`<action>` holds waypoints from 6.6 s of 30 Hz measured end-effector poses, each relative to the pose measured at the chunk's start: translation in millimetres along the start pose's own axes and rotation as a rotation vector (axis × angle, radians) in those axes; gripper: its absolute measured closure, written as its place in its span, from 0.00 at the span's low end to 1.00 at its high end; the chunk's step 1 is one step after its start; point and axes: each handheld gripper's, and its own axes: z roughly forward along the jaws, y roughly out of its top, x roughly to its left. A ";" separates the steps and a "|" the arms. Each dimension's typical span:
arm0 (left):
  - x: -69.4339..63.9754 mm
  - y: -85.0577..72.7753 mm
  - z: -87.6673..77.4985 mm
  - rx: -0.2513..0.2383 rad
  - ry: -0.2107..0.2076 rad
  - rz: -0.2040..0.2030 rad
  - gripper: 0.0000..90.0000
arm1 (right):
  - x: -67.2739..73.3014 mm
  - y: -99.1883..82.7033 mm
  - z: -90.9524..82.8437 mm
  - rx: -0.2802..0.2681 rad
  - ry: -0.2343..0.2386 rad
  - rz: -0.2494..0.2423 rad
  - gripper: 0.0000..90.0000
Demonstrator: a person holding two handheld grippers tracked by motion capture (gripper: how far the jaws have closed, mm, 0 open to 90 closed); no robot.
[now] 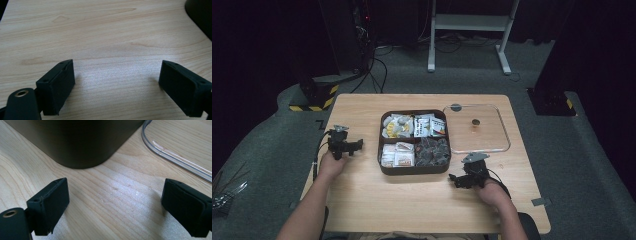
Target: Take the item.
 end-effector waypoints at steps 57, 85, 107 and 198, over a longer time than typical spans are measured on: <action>-8.1 12.5 -19.2 0.119 -0.079 0.070 0.32 | -0.1 0.1 0.0 -0.001 0.000 0.000 0.09; -35.7 45.8 -58.0 0.000 -0.257 0.156 0.49 | 0.0 0.0 -0.1 0.000 0.000 0.000 0.09; -74.9 62.2 -63.9 -0.040 -0.428 0.221 0.56 | 0.8 -1.0 -1.1 0.001 -0.007 0.007 0.09; -112.3 65.0 -42.0 0.085 -0.507 0.347 0.97 | 4.6 -6.8 -6.7 0.000 -0.020 0.022 0.09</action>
